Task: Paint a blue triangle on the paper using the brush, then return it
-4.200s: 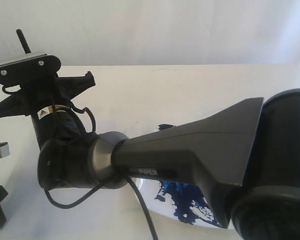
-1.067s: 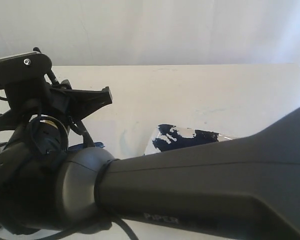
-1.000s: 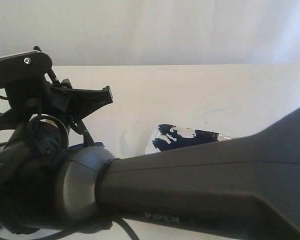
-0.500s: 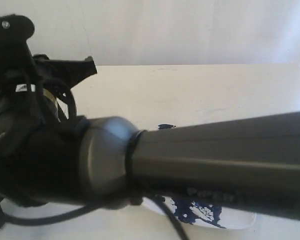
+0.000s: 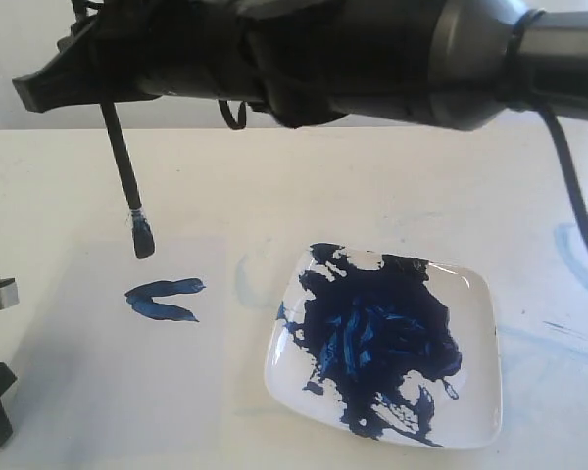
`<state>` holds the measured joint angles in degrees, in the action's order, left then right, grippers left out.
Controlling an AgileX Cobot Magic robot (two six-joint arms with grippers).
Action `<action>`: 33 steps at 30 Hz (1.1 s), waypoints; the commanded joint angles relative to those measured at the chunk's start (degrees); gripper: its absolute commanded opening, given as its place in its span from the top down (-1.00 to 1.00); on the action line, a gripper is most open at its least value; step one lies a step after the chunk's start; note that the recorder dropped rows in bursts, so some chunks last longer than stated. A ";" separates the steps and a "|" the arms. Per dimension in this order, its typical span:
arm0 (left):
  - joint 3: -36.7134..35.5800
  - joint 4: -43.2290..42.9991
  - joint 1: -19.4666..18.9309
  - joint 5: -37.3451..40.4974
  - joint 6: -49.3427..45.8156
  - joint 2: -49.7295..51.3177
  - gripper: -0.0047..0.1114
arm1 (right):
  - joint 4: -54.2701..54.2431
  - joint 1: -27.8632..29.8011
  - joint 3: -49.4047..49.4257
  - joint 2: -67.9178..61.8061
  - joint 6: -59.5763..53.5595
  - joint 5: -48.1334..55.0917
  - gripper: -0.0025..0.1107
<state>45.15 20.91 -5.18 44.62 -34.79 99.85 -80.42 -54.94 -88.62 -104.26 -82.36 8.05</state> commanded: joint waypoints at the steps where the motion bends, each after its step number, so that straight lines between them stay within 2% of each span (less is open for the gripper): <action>1: -0.49 0.45 -0.06 -0.20 0.39 0.07 0.92 | 0.94 5.22 0.13 0.74 -4.55 16.62 0.96; 14: -0.49 0.45 -0.06 -0.18 0.28 0.07 0.92 | -8.33 20.63 0.13 0.74 -15.19 60.70 0.96; 21: -0.49 0.45 -0.06 -0.18 0.28 0.07 0.92 | -8.42 25.66 0.13 0.74 -13.31 61.91 0.96; 29: -0.49 0.09 -0.06 -0.18 0.16 0.07 0.92 | -3.92 25.66 0.13 0.74 -8.61 61.91 0.96; 33: -0.49 0.08 -0.06 -0.08 0.16 0.07 0.92 | -4.63 24.53 0.13 -0.62 -15.25 61.91 0.96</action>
<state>45.15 20.91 -5.18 44.62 -34.79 99.85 -84.17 -29.83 -88.62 -104.20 -94.31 69.52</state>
